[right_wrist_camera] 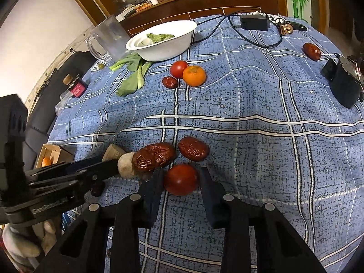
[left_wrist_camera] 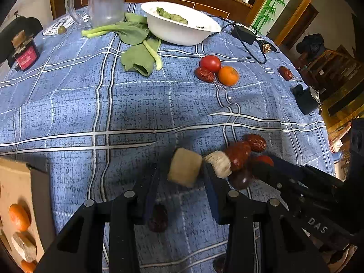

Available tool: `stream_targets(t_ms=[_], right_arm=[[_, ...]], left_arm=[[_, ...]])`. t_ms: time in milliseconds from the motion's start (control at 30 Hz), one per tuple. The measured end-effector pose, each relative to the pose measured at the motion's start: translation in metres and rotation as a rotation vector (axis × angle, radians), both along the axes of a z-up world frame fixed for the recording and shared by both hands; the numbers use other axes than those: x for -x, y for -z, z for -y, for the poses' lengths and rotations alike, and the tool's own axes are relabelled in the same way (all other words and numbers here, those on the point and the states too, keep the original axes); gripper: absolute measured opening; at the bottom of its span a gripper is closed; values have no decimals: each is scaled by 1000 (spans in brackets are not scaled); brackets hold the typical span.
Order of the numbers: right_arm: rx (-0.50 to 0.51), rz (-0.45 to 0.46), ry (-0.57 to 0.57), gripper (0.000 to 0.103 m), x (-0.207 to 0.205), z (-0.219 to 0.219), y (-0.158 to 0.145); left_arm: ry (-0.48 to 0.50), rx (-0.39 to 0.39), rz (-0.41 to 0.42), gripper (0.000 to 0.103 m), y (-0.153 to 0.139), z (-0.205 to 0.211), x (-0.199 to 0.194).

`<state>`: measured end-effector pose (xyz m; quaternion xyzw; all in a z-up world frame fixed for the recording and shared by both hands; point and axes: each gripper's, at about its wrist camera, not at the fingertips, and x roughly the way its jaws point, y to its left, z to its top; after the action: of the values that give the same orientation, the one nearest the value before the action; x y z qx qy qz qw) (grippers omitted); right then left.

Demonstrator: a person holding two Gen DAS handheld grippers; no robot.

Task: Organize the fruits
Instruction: 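Grasp a beige piece with the left tool while the right tool grasps a red tomato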

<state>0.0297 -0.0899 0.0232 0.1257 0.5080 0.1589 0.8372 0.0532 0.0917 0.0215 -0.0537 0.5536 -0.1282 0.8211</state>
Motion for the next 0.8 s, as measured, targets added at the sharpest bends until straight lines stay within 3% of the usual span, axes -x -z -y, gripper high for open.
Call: stream_targets(t_ms=[100,300,567,800], right_arm=[[-8,-4,5,35,-1,0,2],[-22,-12,8,34,2,2,0],[-78,-31,56,34,21,17,-7],[-94,-1,42,34,51,10,-32]], left_arm=[[5,11,12,27,3,-1,0],[-10,-18,35,27,-3,5,11],[-45,28,80,27,-34,-6,38],[-116,91,118,27,-61,-38,86]])
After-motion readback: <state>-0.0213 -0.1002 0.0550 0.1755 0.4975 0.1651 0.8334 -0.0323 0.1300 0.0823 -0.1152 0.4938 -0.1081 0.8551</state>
